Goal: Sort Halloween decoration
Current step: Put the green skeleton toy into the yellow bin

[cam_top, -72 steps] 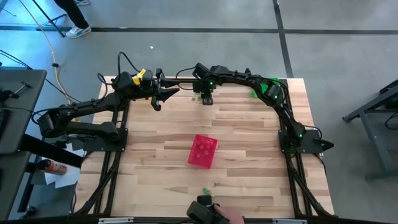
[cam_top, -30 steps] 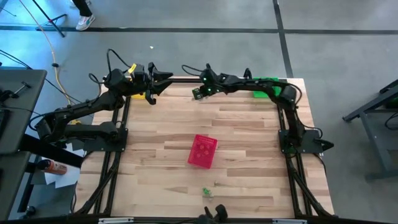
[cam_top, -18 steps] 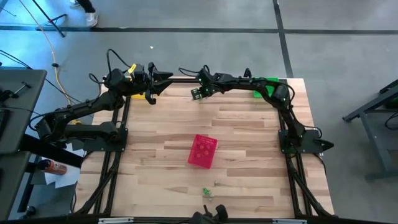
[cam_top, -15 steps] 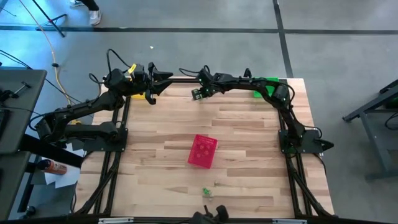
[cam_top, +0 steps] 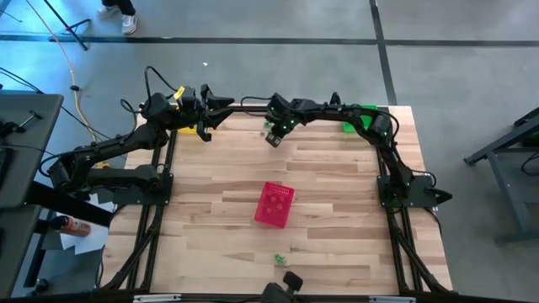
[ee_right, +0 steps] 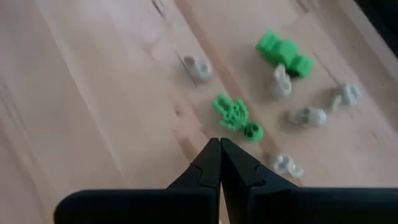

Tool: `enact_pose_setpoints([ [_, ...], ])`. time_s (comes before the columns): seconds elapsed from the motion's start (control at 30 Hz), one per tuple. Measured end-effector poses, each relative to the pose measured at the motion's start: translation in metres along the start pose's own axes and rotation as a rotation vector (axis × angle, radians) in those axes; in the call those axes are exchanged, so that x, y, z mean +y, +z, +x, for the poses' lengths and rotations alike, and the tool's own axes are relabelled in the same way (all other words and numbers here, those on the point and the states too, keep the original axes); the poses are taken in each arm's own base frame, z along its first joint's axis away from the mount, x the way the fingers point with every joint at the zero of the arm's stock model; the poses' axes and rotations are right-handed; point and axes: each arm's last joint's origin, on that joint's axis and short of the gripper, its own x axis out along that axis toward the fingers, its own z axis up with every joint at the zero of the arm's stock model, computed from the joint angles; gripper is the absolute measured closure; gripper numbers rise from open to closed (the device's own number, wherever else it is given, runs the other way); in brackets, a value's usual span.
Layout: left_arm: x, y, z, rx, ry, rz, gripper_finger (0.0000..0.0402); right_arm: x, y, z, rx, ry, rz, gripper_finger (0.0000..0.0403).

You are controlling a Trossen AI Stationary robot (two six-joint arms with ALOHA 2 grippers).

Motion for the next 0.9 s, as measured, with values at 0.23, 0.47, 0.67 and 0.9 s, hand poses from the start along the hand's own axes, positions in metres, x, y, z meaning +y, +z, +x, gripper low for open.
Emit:
enact_pose_setpoints([
  [0.23, 0.0, 0.0, 0.0, 0.004, 0.001, -0.002, 0.0241, -0.003, 0.004, 0.001, -0.056, -0.031, -0.009, 0.0403],
  [0.47, 0.001, -0.004, 0.0, 0.035, 0.011, -0.017, 0.0241, -0.017, 0.003, 0.004, -0.051, -0.017, 0.075, 0.0403],
  [0.67, 0.002, -0.006, 0.0, 0.061, 0.02, -0.03, 0.0241, -0.022, 0.002, 0.004, -0.047, 0.037, 0.048, 0.0403],
  [0.9, 0.002, -0.007, 0.0, 0.067, 0.023, -0.032, 0.0241, -0.022, -0.006, 0.005, 0.038, 0.077, -0.006, 0.0403],
])
